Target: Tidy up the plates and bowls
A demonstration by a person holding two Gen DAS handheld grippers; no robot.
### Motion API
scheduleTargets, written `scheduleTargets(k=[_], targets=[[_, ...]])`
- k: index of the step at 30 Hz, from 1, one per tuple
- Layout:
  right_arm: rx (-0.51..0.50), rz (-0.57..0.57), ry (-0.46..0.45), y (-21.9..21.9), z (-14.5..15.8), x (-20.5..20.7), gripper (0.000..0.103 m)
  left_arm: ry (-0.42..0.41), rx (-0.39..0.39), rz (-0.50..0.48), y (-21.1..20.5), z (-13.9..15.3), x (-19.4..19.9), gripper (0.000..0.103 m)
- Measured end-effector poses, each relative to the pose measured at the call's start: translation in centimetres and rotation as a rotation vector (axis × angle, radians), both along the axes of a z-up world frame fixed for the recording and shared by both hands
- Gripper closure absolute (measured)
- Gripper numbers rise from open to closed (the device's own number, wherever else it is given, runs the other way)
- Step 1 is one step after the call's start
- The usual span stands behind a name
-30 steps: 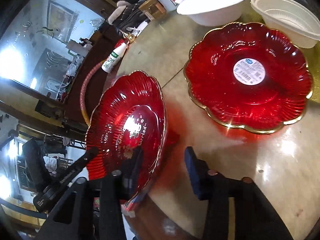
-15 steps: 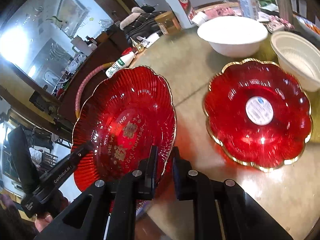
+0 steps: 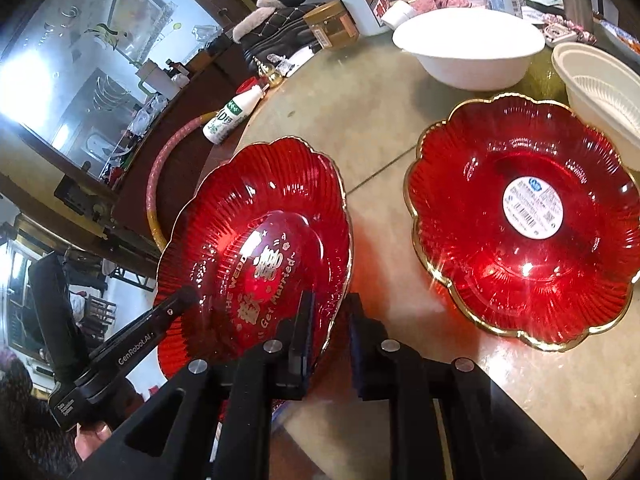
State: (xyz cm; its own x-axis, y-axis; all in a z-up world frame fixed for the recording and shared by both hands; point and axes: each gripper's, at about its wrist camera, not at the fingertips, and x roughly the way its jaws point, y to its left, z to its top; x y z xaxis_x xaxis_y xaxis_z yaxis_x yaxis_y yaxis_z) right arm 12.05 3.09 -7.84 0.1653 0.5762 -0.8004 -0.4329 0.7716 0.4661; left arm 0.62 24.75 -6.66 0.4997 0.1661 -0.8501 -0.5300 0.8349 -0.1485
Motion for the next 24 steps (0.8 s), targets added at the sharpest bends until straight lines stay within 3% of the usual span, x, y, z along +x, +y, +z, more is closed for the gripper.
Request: scheduleTargets(k=[2,5,6,10,14,16,18,21,24], targets=[[0.013,0.004,0.017,-0.2,0.0,0.0,0.079,0.003,0.006,0.007,0.0,0.2,-0.2,0.085],[0.05,0.008,0.006,-1.3,0.7,-0.5,0.049,-0.003,0.048,0.034,0.1,1.2,-1.0,0.071],[0.056,-0.001,-0.004,-2.0,1.1,-0.8,0.044,-0.023,0.068,0.057,0.2,1.8,-1.6,0.065],[0.099,-0.053,-0.044,-5.4,2.5,-1.4,0.044,-0.155,0.104,0.113,-0.2,4.8,-3.5,0.06],[0.138,-0.179,-0.092,-9.9,3.9,-1.0,0.036,-0.313,0.145,0.045,-3.5,8.4,-3.8,0.017],[0.153,-0.262,-0.124,-12.2,4.4,-0.5,0.029,-0.362,0.149,-0.04,-6.0,9.5,-3.0,0.016],[0.155,-0.337,-0.142,-14.1,4.6,0.2,0.015,-0.351,0.106,-0.152,-8.3,9.8,-1.3,0.016],[0.148,-0.4,-0.136,-15.9,4.1,1.4,0.012,-0.294,0.002,-0.261,-11.0,9.2,1.8,0.016],[0.163,-0.418,-0.061,-16.6,2.8,2.9,0.012,-0.239,-0.05,-0.3,-13.0,8.4,5.1,0.016]])
